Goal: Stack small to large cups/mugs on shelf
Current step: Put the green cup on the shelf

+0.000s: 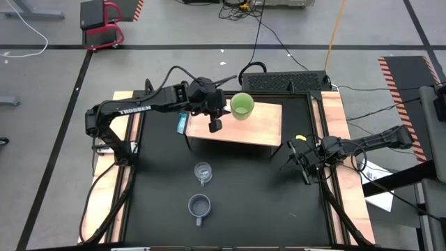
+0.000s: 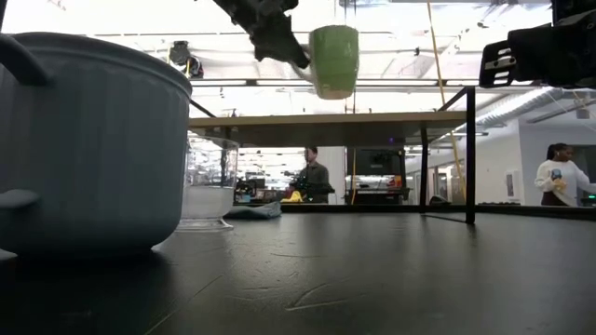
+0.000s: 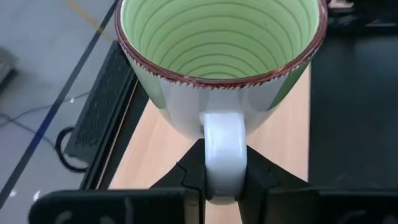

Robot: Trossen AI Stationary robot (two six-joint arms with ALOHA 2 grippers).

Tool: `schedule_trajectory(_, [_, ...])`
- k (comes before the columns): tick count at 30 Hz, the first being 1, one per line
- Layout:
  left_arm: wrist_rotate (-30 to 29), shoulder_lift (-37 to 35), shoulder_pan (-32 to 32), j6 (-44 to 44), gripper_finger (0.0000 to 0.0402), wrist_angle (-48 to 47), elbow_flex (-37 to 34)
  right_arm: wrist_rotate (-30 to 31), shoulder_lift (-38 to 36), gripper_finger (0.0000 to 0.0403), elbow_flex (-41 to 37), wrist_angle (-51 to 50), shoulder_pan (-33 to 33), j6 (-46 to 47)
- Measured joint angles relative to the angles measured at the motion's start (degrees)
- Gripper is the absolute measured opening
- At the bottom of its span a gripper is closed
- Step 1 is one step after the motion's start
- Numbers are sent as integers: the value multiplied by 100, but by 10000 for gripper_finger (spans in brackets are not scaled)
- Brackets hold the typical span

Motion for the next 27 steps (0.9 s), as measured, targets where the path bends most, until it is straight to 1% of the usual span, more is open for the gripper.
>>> schedule_trajectory(2, [-227, -20, -30, -168, 52, -209, 0, 0, 0, 0, 0, 16, 0, -3])
schedule_trajectory(5, [-613, -25, -95, -431, 52, -149, 0, 0, 0, 0, 0, 14, 0, -1])
schedule_trajectory(8, [-989, -26, -196, -561, 52, -292, 0, 0, 0, 0, 0, 14, 0, 8])
schedule_trajectory(16, [-1398, -217, -448, -662, 52, -573, -2, 0, 0, 0, 0, -32, 0, 2])
schedule_trajectory(18, [-1544, -315, -485, -696, 52, -443, 2, 0, 2, 0, 0, -41, 0, 21])
schedule_trajectory(21, [-1741, -522, -491, -809, 52, -658, 2, 0, -2, 0, 0, -52, 0, 56])
schedule_trajectory(24, [-1779, -720, -446, -884, 52, -671, 2, 0, -3, 0, 0, -76, 0, 84])
schedule_trajectory(27, [-1946, -871, -437, -1101, 52, -785, 2, 0, -2, 0, 0, -106, 0, 103])
